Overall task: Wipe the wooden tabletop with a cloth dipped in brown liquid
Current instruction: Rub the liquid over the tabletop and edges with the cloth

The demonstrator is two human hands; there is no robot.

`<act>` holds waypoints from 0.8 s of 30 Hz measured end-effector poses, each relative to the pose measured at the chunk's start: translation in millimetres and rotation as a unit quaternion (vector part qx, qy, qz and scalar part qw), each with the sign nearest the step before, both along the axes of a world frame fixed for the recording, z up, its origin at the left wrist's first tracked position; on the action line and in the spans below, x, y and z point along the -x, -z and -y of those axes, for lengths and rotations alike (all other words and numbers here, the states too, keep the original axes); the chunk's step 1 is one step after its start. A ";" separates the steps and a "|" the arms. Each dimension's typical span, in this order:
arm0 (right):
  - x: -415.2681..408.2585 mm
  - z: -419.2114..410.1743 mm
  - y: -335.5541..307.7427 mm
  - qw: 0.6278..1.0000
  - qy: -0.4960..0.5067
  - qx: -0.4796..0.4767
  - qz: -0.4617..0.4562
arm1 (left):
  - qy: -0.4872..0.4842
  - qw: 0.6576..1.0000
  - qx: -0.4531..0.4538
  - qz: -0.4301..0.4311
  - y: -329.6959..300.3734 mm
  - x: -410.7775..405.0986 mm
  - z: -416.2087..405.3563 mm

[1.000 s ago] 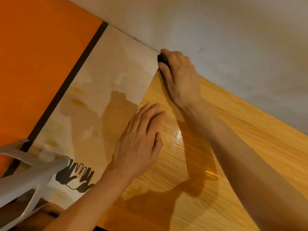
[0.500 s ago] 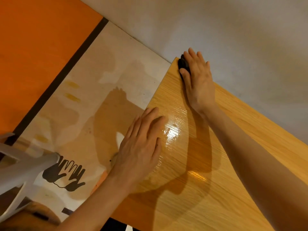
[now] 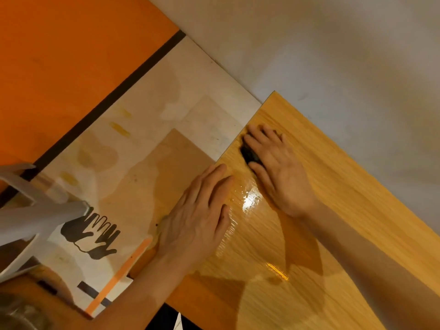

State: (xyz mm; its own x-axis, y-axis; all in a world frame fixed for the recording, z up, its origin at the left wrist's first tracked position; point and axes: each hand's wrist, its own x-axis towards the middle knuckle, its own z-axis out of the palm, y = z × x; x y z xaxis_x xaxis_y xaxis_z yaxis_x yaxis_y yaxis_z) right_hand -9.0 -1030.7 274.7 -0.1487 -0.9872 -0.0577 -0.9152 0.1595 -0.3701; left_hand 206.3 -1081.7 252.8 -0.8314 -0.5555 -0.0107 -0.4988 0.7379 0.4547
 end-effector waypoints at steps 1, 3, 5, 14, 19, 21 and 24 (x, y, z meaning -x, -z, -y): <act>15.8 16.2 3.7 1.000 0.027 0.008 -0.007 | -0.004 1.000 0.005 -0.003 0.1 0.6 0.2; 40.6 47.7 8.8 0.993 0.118 0.021 -0.004 | -0.008 1.000 0.014 -0.004 0.3 1.0 -0.9; 38.1 61.0 14.4 0.981 0.188 0.044 -0.001 | -0.010 1.000 0.019 -0.003 0.7 0.4 -2.2; 38.8 48.3 6.8 0.998 -0.042 0.026 -0.049 | -0.011 1.000 0.014 0.010 1.2 1.8 -1.4; 64.0 92.5 6.3 0.997 0.051 0.020 -0.047 | -0.006 1.000 0.008 0.007 1.5 0.8 -1.3; 37.1 86.3 5.9 0.998 -0.007 0.029 -0.058 | -0.009 1.000 0.007 0.001 0.9 0.5 -1.7; 1.0 70.8 10.4 0.989 -0.140 0.023 -0.030 | -0.012 1.000 0.004 -0.004 0.2 1.4 -1.7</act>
